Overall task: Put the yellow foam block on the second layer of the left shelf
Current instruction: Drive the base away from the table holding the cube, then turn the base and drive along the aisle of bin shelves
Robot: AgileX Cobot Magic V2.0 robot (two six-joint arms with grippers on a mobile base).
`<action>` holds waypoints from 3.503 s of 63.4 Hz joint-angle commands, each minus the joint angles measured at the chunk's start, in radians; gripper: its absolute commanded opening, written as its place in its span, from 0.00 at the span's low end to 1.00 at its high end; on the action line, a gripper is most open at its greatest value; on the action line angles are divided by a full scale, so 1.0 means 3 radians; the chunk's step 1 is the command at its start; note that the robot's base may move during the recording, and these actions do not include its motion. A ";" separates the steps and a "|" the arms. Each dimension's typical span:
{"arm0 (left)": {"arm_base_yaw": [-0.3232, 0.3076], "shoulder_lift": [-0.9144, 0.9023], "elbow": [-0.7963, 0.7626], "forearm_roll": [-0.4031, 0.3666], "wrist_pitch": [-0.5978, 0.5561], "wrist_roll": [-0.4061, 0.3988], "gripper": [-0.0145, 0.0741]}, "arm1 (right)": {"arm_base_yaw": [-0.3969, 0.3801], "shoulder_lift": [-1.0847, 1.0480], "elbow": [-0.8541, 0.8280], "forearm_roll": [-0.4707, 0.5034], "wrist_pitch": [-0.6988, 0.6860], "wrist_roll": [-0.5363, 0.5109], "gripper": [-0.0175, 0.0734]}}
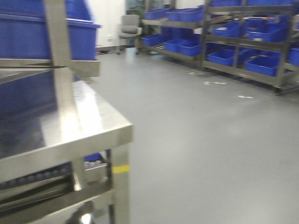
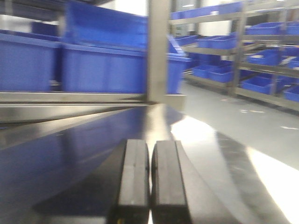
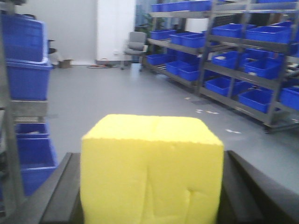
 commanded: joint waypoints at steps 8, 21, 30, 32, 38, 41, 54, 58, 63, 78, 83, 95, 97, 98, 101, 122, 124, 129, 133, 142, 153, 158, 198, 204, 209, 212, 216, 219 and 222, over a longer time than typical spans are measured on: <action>0.0004 -0.0070 0.0095 -0.0019 -0.0273 -0.0011 0.30 | -0.0022 0.0021 -0.0096 0.0003 -0.0292 -0.0030 0.77; 0.0004 -0.0070 0.0095 -0.0019 -0.0273 -0.0011 0.30 | -0.0022 0.0021 -0.0096 0.0003 -0.0292 -0.0030 0.77; 0.0004 -0.0070 0.0095 -0.0019 -0.0273 -0.0011 0.30 | -0.0022 0.0021 -0.0096 0.0003 -0.0292 -0.0030 0.77; 0.0004 -0.0070 0.0095 -0.0019 -0.0273 -0.0011 0.30 | -0.0022 0.0021 -0.0096 0.0003 -0.0292 -0.0030 0.77; 0.0004 -0.0070 0.0095 -0.0019 -0.0273 -0.0011 0.30 | -0.0022 0.0021 -0.0096 0.0003 -0.0292 -0.0030 0.77; 0.0004 -0.0070 0.0095 -0.0019 -0.0273 -0.0011 0.30 | -0.0022 0.0021 -0.0096 0.0003 -0.0292 -0.0030 0.77; 0.0004 -0.0070 0.0095 -0.0019 -0.0273 -0.0011 0.30 | -0.0022 0.0021 -0.0096 0.0003 -0.0292 -0.0030 0.77; 0.0004 -0.0070 0.0095 -0.0019 -0.0273 -0.0011 0.30 | -0.0022 0.0021 -0.0096 0.0003 -0.0292 -0.0030 0.77; 0.0004 -0.0070 0.0095 -0.0019 -0.0273 -0.0011 0.30 | -0.0022 0.0021 -0.0096 0.0003 -0.0292 -0.0030 0.77; 0.0004 -0.0070 0.0095 -0.0019 -0.0273 -0.0011 0.30 | -0.0022 0.0021 -0.0096 0.0003 -0.0292 -0.0030 0.77; 0.0004 -0.0070 0.0095 -0.0019 -0.0273 -0.0011 0.30 | -0.0022 0.0021 -0.0096 0.0003 -0.0292 -0.0030 0.77; 0.0004 -0.0070 0.0095 -0.0019 -0.0273 -0.0011 0.30 | -0.0022 0.0021 -0.0096 0.0003 -0.0292 -0.0030 0.77; 0.0004 -0.0070 0.0095 -0.0019 -0.0273 -0.0011 0.30 | -0.0022 0.0021 -0.0096 0.0003 -0.0292 -0.0030 0.77; 0.0004 -0.0070 0.0095 -0.0019 -0.0273 -0.0011 0.30 | -0.0022 0.0021 -0.0096 0.0003 -0.0292 -0.0030 0.77; 0.0004 -0.0070 0.0095 -0.0019 -0.0273 -0.0011 0.30 | -0.0022 0.0021 -0.0096 0.0003 -0.0292 -0.0030 0.77; 0.0004 -0.0070 0.0095 -0.0019 -0.0273 -0.0011 0.30 | -0.0022 0.0021 -0.0096 0.0003 -0.0290 -0.0030 0.77; 0.0004 -0.0070 0.0095 -0.0019 -0.0273 -0.0011 0.30 | -0.0022 0.0021 -0.0096 0.0003 -0.0290 -0.0030 0.77; 0.0004 -0.0070 0.0095 -0.0019 -0.0273 -0.0011 0.30 | -0.0022 0.0021 -0.0096 0.0003 -0.0290 -0.0030 0.77; 0.0004 -0.0070 0.0095 -0.0019 -0.0273 -0.0011 0.30 | -0.0022 0.0021 -0.0096 0.0003 -0.0290 -0.0030 0.77; 0.0004 -0.0070 0.0095 -0.0019 -0.0273 -0.0011 0.30 | -0.0022 0.0021 -0.0096 0.0003 -0.0290 -0.0030 0.77; 0.0004 -0.0070 0.0095 -0.0019 -0.0273 -0.0011 0.30 | -0.0022 0.0021 -0.0096 0.0003 -0.0290 -0.0030 0.77; 0.0004 -0.0070 0.0095 -0.0019 -0.0273 -0.0011 0.30 | -0.0022 0.0021 -0.0096 0.0003 -0.0290 -0.0030 0.77; 0.0004 -0.0070 0.0095 -0.0019 -0.0273 -0.0011 0.30 | -0.0022 0.0021 -0.0096 0.0003 -0.0290 -0.0030 0.77; 0.0004 -0.0070 0.0095 -0.0019 -0.0273 -0.0011 0.30 | -0.0022 0.0021 -0.0096 0.0003 -0.0290 -0.0030 0.77; 0.0004 -0.0070 0.0095 -0.0019 -0.0273 -0.0011 0.30 | -0.0022 0.0021 -0.0096 0.0003 -0.0290 -0.0030 0.77; 0.0004 -0.0070 0.0095 -0.0019 -0.0273 -0.0011 0.30 | -0.0022 0.0021 -0.0096 0.0003 -0.0290 -0.0030 0.77; 0.0004 -0.0070 0.0095 -0.0019 -0.0273 -0.0011 0.30 | -0.0022 0.0021 -0.0096 0.0003 -0.0290 -0.0030 0.77; 0.0004 -0.0070 0.0095 -0.0019 -0.0273 -0.0011 0.30 | -0.0022 0.0021 -0.0096 0.0003 -0.0290 -0.0030 0.77; 0.0004 -0.0070 0.0095 -0.0019 -0.0273 -0.0011 0.30 | -0.0022 0.0021 -0.0096 0.0003 -0.0290 -0.0030 0.77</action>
